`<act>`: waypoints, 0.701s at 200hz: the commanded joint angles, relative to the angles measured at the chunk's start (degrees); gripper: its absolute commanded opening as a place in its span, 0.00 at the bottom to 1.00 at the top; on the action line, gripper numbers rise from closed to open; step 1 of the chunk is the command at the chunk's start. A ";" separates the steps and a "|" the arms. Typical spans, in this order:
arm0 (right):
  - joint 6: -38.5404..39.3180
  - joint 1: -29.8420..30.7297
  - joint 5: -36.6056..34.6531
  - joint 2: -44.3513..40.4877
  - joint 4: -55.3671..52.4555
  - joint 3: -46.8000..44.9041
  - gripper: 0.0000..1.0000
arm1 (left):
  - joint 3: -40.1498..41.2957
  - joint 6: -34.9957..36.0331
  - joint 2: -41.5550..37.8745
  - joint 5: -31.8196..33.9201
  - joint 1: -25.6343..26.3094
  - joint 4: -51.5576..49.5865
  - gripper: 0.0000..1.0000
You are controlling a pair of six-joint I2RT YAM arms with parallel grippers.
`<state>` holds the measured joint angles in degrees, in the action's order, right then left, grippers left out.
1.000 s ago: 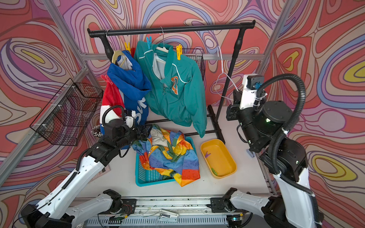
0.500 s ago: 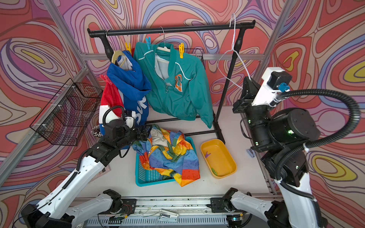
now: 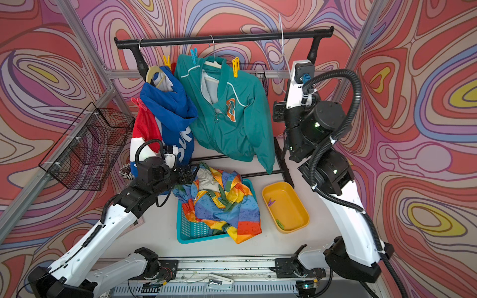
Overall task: Remove the clothespins securing jackets to the hanger
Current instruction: Place the hanger on the clothesline.
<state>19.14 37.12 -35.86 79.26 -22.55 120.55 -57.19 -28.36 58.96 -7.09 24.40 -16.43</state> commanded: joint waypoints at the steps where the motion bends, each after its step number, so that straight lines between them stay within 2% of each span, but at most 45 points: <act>1: -1.01 -1.28 -1.50 -0.10 -3.43 0.58 0.00 | 0.94 -0.43 -1.95 -0.12 -0.18 0.96 0.82; 36: -5.18 -1.86 -1.85 -4.54 -2.76 -8.56 0.00 | 1.38 -0.11 -3.24 0.23 -0.17 0.95 0.82; 59: -7.41 -1.86 -1.12 -5.94 -5.71 -9.58 0.00 | 1.38 -0.12 -3.41 0.15 -0.22 0.78 0.83; 80: -7.41 -1.83 -1.23 -7.63 -5.53 -11.12 0.31 | 1.55 -0.20 -3.80 0.43 -0.15 0.42 0.84; 88: -7.41 -1.85 -1.12 -8.50 -5.36 -11.75 0.39 | 1.72 -0.12 -4.01 0.60 -0.20 0.17 0.84; 115: -8.77 -1.88 -0.35 -11.30 -7.23 -13.81 0.45 | 3.10 -0.12 -4.95 2.24 -0.23 -0.45 0.85; 140: -11.64 -1.78 2.79 -14.77 -10.31 -18.48 0.57 | 4.31 1.07 -4.87 6.65 -0.15 -3.07 0.86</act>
<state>10.26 35.55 -35.90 67.22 -29.30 105.67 -54.19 -28.27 54.52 -5.17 24.40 -16.93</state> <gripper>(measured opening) 0.539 0.851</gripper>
